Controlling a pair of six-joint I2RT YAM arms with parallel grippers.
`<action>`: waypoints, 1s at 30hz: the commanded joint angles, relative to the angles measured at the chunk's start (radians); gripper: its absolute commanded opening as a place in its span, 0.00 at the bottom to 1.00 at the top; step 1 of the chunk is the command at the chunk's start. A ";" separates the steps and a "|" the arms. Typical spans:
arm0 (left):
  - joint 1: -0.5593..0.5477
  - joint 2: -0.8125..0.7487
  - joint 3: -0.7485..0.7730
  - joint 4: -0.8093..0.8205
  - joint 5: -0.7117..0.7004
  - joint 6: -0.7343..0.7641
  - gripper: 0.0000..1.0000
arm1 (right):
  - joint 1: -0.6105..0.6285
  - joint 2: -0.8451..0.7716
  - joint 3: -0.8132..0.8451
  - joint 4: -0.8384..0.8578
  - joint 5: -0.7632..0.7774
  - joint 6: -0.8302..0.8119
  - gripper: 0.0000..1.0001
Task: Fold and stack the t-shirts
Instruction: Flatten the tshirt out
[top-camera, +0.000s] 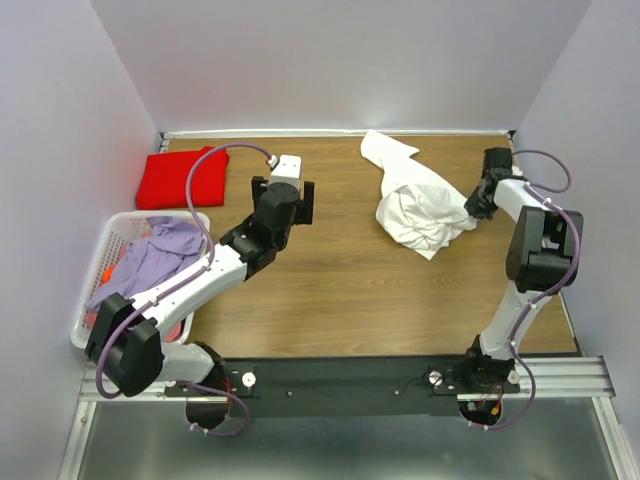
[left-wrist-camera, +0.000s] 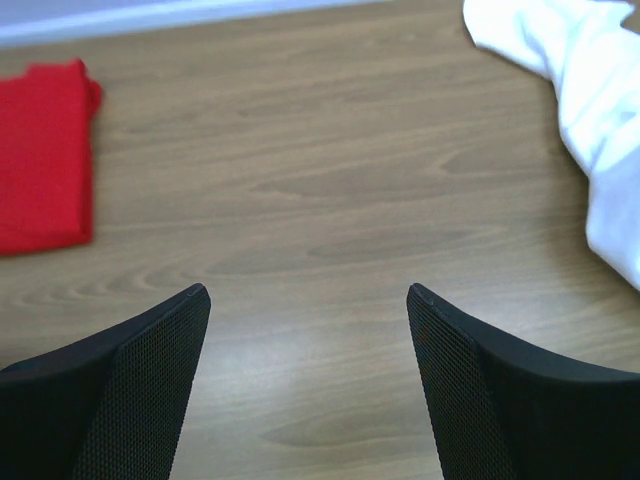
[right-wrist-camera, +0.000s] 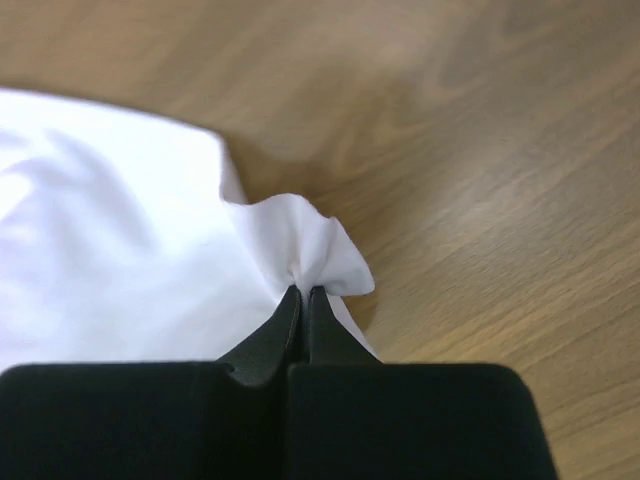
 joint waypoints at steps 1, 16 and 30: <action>0.010 -0.009 0.126 -0.081 -0.148 0.092 0.87 | 0.056 -0.148 0.098 -0.024 -0.120 -0.097 0.01; 0.210 -0.151 0.078 -0.218 -0.135 -0.197 0.86 | 0.866 -0.004 0.446 -0.012 -0.374 -0.032 0.12; 0.213 -0.123 -0.085 -0.115 0.123 -0.230 0.86 | 0.603 -0.200 0.136 -0.041 -0.088 -0.098 0.58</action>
